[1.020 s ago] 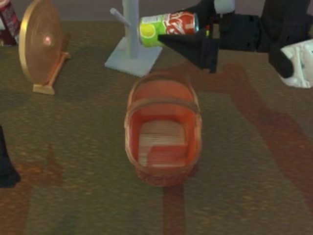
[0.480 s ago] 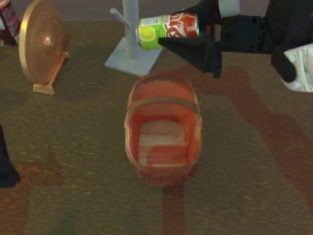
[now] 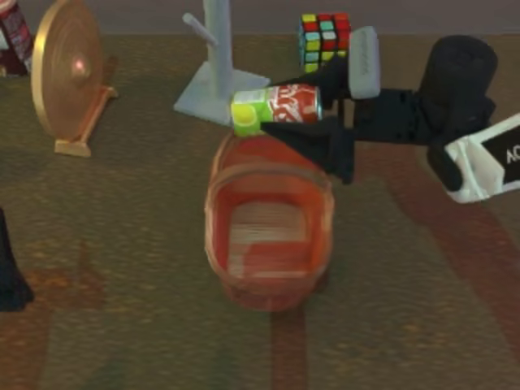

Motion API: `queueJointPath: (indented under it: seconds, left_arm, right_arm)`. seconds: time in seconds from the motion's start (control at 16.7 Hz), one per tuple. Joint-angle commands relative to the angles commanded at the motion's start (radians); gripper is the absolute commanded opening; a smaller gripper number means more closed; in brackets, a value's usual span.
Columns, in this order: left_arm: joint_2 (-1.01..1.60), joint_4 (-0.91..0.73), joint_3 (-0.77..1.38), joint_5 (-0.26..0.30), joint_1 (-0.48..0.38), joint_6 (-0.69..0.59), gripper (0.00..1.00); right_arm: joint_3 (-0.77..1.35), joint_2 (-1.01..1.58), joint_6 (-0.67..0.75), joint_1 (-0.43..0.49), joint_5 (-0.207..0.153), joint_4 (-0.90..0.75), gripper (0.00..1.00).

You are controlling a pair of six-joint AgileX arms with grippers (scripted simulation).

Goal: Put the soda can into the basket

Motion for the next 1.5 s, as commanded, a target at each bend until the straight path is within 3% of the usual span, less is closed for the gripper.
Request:
queueJointPath:
  seconds: [0.36,1.14,1.5]
  left_arm:
    - [0.0,0.0,0.0,0.0,0.0,0.0,1.0]
    - [0.0,0.0,0.0,0.0,0.0,0.0,1.0]
    - [0.0,0.0,0.0,0.0,0.0,0.0,1.0]
  right_arm:
    - [-0.017,0.038,-0.001,0.002,0.002,0.045,0.0]
    - [-0.017,0.038,-0.001,0.002,0.002,0.045,0.98]
    - [-0.017,0.038,-0.001,0.002,0.002,0.045,1.0]
